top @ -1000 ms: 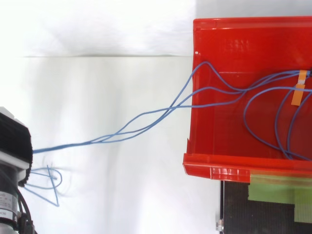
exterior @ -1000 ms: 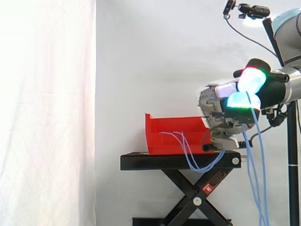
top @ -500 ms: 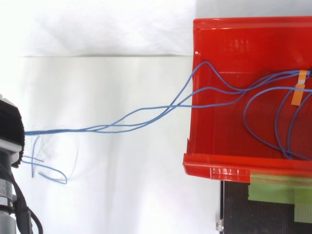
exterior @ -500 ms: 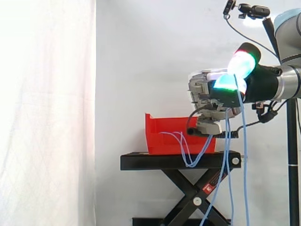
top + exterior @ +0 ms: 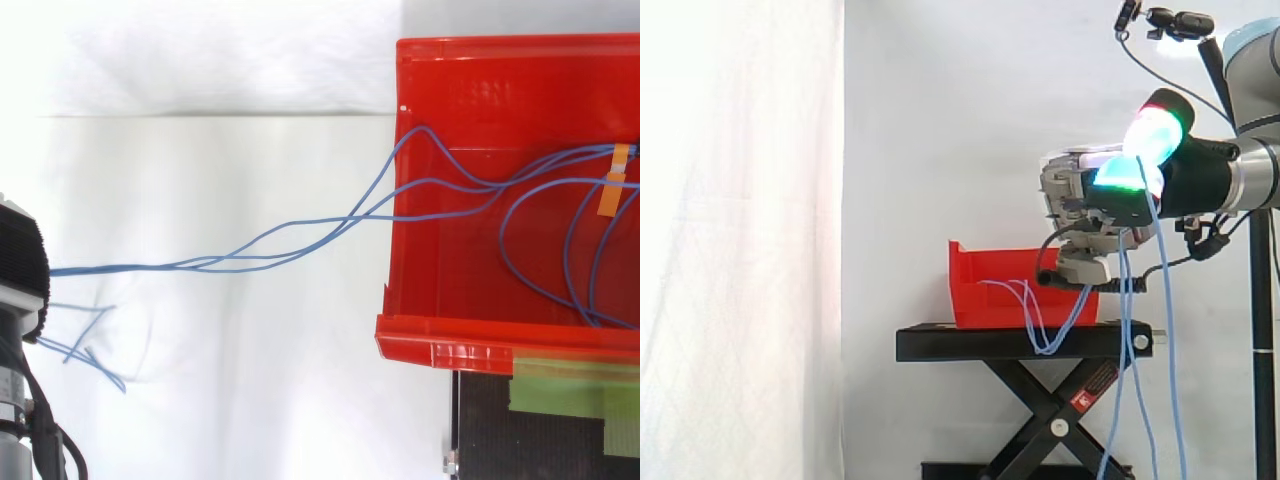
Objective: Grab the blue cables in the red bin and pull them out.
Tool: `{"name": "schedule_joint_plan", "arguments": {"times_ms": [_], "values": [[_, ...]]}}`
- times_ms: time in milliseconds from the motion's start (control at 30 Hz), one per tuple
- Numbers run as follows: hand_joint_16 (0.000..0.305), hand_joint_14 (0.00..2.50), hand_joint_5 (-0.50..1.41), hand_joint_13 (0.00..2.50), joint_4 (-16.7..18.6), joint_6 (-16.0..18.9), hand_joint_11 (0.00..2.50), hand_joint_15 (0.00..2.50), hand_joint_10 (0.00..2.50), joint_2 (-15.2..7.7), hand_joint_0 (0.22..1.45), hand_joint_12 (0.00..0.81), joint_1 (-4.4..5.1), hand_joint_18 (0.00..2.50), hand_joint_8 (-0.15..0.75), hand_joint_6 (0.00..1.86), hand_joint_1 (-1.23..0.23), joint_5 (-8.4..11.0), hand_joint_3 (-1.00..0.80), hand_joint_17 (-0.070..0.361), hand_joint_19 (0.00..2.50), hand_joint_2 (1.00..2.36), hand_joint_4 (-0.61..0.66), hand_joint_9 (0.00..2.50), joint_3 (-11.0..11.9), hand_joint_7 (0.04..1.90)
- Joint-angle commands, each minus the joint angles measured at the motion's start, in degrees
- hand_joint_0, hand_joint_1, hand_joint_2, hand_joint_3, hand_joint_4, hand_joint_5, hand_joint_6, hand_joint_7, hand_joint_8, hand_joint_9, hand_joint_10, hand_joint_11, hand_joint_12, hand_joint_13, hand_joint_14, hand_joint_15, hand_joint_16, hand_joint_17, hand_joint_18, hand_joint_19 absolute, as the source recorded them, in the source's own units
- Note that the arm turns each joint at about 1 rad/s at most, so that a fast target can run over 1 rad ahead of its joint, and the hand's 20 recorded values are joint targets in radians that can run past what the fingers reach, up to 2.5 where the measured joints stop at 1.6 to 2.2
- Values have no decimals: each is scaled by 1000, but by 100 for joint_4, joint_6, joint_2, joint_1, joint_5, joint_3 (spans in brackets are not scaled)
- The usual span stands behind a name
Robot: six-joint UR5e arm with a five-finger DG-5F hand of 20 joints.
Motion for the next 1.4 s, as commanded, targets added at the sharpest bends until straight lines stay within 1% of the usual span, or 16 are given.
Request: {"name": "schedule_joint_plan", "arguments": {"times_ms": [0,133,200,233,400,500,633,767,933,1000,1067,1133,1200,1267,1367], "values": [[44,462,770,1378,0,0,1432,1580,20,-1,930,272,-4,838,218,1006,-900,0,-995,99,941,1000,12,1180,-1,596],[45,452,770,1381,0,0,1437,1593,21,-1,932,263,5,843,218,1008,-901,0,-991,100,929,1000,12,1183,-1,596],[44,453,771,1382,0,0,1427,1592,20,-1,933,273,-4,843,213,1011,-902,0,-990,100,933,1000,13,1184,-1,587],[45,450,771,1382,0,0,1426,1597,20,-1,935,263,5,842,212,1012,-903,0,-995,101,931,1001,12,1185,-1,587],[45,437,770,1379,0,0,1427,1622,21,-1,937,270,-4,842,220,1017,-903,0,-994,101,930,1000,7,1184,-1,584],[45,462,769,1347,0,0,1431,1630,24,-1,938,267,5,827,213,1020,-904,0,-995,101,929,1000,7,1179,-1,580],[45,477,769,1339,0,0,1444,1587,20,-1,939,269,5,822,212,1022,-905,0,-994,101,932,1000,2,1179,-1,580],[45,458,768,1337,0,0,1446,1595,22,-1,941,260,-4,822,214,1025,-905,0,-996,101,931,1000,0,1182,-1,578],[45,542,772,1293,0,0,1442,1599,20,-1,941,274,5,822,218,1026,-907,0,-993,101,933,1001,1,1182,-1,572],[45,508,772,1307,0,0,1440,1545,20,-1,942,280,-4,823,212,1025,-907,0,-993,101,932,1000,1,1178,-1,572],[45,407,772,1326,0,0,1429,1560,22,-1,942,285,-4,825,212,1027,-908,0,-993,101,932,1000,-5,1175,-1,564],[45,359,770,1341,0,0,1431,1540,21,-1,943,286,-4,827,212,1023,-908,0,-993,101,933,1000,2,1174,-1,582],[45,347,770,1342,0,0,1425,1564,25,-1,943,284,-4,826,213,1027,-907,0,-995,101,932,1000,-4,1174,-1,571],[45,281,768,1357,0,0,1414,1627,21,-1,943,283,-4,824,216,1026,-906,0,-996,102,931,1000,-4,1164,-1,573],[45,292,770,1349,0,0,1385,1647,24,-1,942,280,5,822,218,1022,-908,0,-991,102,933,1000,-4,1141,-1,575]]}}
